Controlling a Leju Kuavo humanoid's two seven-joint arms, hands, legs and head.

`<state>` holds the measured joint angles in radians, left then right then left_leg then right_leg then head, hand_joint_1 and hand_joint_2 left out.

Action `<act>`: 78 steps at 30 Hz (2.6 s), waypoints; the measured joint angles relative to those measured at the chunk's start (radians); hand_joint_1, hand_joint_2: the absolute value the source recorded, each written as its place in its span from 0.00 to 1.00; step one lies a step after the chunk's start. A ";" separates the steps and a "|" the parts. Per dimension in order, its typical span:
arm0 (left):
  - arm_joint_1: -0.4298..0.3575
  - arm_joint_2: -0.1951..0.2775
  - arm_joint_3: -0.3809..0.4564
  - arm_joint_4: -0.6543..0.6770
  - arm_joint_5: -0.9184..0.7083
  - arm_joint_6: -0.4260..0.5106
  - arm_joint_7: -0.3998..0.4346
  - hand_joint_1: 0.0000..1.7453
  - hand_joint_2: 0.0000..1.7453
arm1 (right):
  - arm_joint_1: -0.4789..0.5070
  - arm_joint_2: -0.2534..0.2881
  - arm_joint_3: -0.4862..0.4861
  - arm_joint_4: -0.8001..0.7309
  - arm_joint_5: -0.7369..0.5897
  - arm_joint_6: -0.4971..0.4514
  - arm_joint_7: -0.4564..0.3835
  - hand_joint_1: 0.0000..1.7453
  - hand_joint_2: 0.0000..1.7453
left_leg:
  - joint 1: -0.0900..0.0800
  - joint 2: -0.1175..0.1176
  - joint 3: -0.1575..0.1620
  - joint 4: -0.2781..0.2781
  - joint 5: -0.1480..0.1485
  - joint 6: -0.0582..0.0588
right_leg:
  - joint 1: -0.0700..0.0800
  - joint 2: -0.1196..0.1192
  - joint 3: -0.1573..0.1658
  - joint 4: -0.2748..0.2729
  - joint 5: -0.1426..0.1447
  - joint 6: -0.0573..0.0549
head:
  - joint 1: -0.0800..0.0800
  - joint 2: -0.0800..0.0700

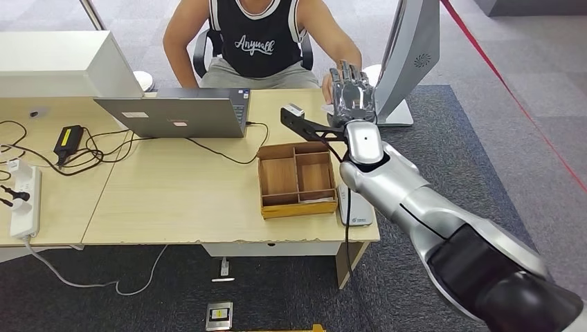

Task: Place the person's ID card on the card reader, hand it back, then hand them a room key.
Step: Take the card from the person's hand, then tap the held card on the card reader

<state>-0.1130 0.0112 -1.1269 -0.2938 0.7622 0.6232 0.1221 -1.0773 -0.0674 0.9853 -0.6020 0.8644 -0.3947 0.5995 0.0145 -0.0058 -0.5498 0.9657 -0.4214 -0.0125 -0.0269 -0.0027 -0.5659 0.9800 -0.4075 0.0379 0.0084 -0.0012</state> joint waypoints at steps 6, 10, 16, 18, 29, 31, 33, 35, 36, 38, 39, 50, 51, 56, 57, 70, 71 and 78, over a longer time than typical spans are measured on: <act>0.004 -0.006 0.000 0.001 0.003 0.004 0.000 0.00 0.00 | -0.006 0.027 0.000 0.043 -0.014 -0.017 -0.013 1.00 1.00 | 0.000 0.000 0.000 0.000 0.000 0.000 | 0.000 0.000 0.000 0.000 0.000 0.000 | 0.000 0.000; 0.005 -0.007 0.000 0.002 0.005 0.004 -0.002 0.00 0.00 | -0.010 0.037 0.000 0.063 -0.019 -0.030 -0.019 1.00 1.00 | 0.000 0.000 0.000 0.000 0.000 0.000 | 0.000 0.000 0.000 0.000 0.000 0.000 | 0.000 0.000; 0.005 -0.007 0.000 0.002 0.007 0.004 -0.006 0.00 0.00 | -0.012 0.045 0.000 0.083 -0.021 -0.036 -0.022 1.00 1.00 | 0.000 0.000 0.000 0.000 0.000 0.000 | 0.000 0.000 0.000 0.000 0.000 0.000 | 0.000 0.000; 0.005 -0.007 0.000 0.002 0.007 0.005 -0.007 0.00 0.00 | -0.013 0.047 0.000 0.089 -0.022 -0.037 -0.024 1.00 1.00 | 0.000 0.000 0.000 0.000 0.000 0.000 | 0.000 0.000 0.000 0.000 0.000 0.000 | 0.000 0.000; 0.005 -0.010 0.000 0.002 0.007 0.010 -0.027 0.00 0.00 | -0.013 0.054 0.001 0.115 -0.027 -0.039 -0.028 1.00 1.00 | 0.000 0.000 0.000 0.000 0.000 0.000 | 0.000 0.000 0.000 0.000 0.000 0.000 | 0.000 0.000; 0.004 -0.011 0.000 0.002 0.006 0.012 -0.028 0.00 0.00 | -0.013 0.054 0.001 0.117 -0.028 -0.039 -0.028 1.00 1.00 | 0.000 0.000 0.000 0.000 0.000 0.000 | 0.000 0.000 0.000 0.000 0.000 0.000 | 0.000 0.000; 0.004 -0.011 0.000 0.002 0.006 0.012 -0.029 0.00 0.00 | -0.013 0.054 0.001 0.118 -0.028 -0.041 -0.028 1.00 1.00 | 0.000 0.001 0.000 0.000 0.000 0.000 | 0.000 0.000 0.000 0.000 0.000 0.000 | 0.000 0.000; 0.004 -0.011 0.000 0.002 0.006 0.013 -0.029 0.00 0.00 | -0.013 0.054 0.001 0.119 -0.029 -0.042 -0.029 1.00 1.00 | 0.000 0.001 0.000 0.000 0.000 0.000 | 0.000 0.000 0.000 0.000 0.000 0.000 | 0.000 0.000; 0.004 -0.011 0.000 0.001 0.006 0.014 -0.029 0.00 0.00 | -0.013 0.054 0.001 0.120 -0.029 -0.042 -0.030 1.00 1.00 | 0.000 0.001 0.000 0.000 0.000 0.000 | 0.000 0.000 -0.001 0.000 0.000 0.000 | 0.000 0.000; 0.003 -0.011 0.000 0.001 0.006 0.015 -0.030 0.00 0.00 | -0.013 0.054 0.002 0.122 -0.030 -0.042 -0.032 1.00 1.00 | 0.000 0.001 0.000 0.000 0.000 0.000 | 0.000 0.000 -0.001 0.000 0.000 0.000 | 0.000 0.000; 0.003 -0.012 0.000 0.001 0.006 0.016 -0.031 0.00 0.00 | -0.013 0.054 0.003 0.123 -0.030 -0.042 -0.034 1.00 1.00 | 0.000 0.001 0.000 0.000 0.000 0.000 | 0.000 0.000 -0.001 0.000 0.000 0.000 | 0.000 0.000; -0.005 -0.012 0.000 -0.002 0.007 0.017 -0.031 0.00 0.00 | 0.013 -0.011 0.008 0.122 -0.062 -0.025 -0.025 1.00 1.00 | 0.000 0.000 0.000 0.001 0.000 0.000 | 0.000 0.001 -0.001 -0.001 0.000 0.000 | 0.000 0.000; -0.006 -0.012 0.000 -0.002 0.008 0.017 -0.030 0.00 0.00 | 0.021 -0.022 0.008 0.120 -0.071 -0.021 -0.021 1.00 1.00 | 0.000 0.000 0.000 0.001 0.000 0.000 | 0.000 0.001 -0.001 -0.001 0.000 0.000 | 0.000 0.000; -0.005 -0.012 -0.001 -0.003 0.011 0.019 -0.028 0.00 0.00 | 0.060 -0.078 0.007 0.106 -0.098 -0.016 -0.007 1.00 1.00 | 0.000 0.001 0.000 0.001 0.000 0.000 | 0.000 0.001 -0.001 -0.001 0.000 0.000 | 0.001 0.000; -0.005 -0.013 -0.002 -0.003 0.012 0.020 -0.029 0.00 0.00 | 0.069 -0.091 0.007 0.100 -0.100 -0.015 -0.005 1.00 1.00 | 0.000 0.001 0.000 0.001 0.000 0.000 | 0.000 0.002 -0.001 -0.001 0.000 0.000 | 0.001 0.000; 0.000 -0.017 -0.002 -0.004 0.026 0.034 -0.045 0.00 0.00 | 0.166 -0.193 0.007 0.023 -0.112 0.023 0.013 1.00 1.00 | 0.000 0.001 0.000 0.001 0.000 0.000 | 0.000 0.002 -0.001 -0.001 0.000 0.000 | 0.001 0.000; 0.000 -0.017 -0.002 -0.004 0.027 0.035 -0.047 0.00 0.00 | 0.171 -0.195 0.007 0.018 -0.112 0.025 0.012 1.00 1.00 | 0.000 0.001 0.000 0.001 0.000 0.000 | 0.000 0.002 -0.001 -0.001 0.000 0.000 | 0.001 0.000; 0.001 -0.025 -0.002 -0.009 0.024 0.035 -0.051 0.00 0.00 | 0.197 -0.200 0.008 -0.006 -0.111 0.040 0.002 1.00 1.00 | 0.000 0.001 0.000 0.001 0.000 0.000 | 0.000 0.002 -0.001 -0.001 0.000 0.000 | 0.000 0.000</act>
<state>-0.1122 -0.0137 -1.1292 -0.3033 0.7866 0.6584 0.0713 -0.8802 -0.2673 0.9937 -0.6082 0.7530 -0.3542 0.6020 0.0142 -0.0047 -0.5501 0.9663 -0.4216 -0.0125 -0.0270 -0.0011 -0.5668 0.9795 -0.4071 0.0379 0.0088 -0.0013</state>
